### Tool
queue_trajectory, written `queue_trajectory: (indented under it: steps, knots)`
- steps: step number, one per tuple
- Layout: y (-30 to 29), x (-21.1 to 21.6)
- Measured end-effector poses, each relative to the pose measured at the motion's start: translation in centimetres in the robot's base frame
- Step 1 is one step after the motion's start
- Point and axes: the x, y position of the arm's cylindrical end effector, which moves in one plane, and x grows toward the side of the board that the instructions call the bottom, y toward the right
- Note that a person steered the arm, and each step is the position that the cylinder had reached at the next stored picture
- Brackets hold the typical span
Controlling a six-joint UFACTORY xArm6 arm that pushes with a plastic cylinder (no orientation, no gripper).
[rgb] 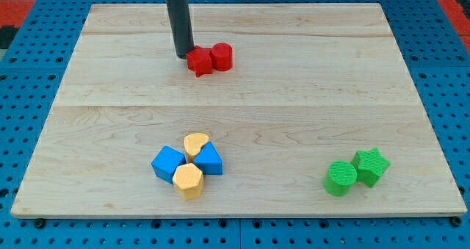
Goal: Push the red blocks towards the left center of thee board
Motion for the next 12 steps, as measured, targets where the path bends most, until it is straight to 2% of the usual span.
queue_trajectory:
  steps: [2, 3, 5, 6, 7, 10, 12]
  knots:
    - [4.2, -0.5]
    - [4.9, -2.7]
    - [15.7, -2.6]
    - [17.9, -1.4]
    - [14.1, -0.5]
    - [12.2, 0.8]
    - [6.8, 0.8]
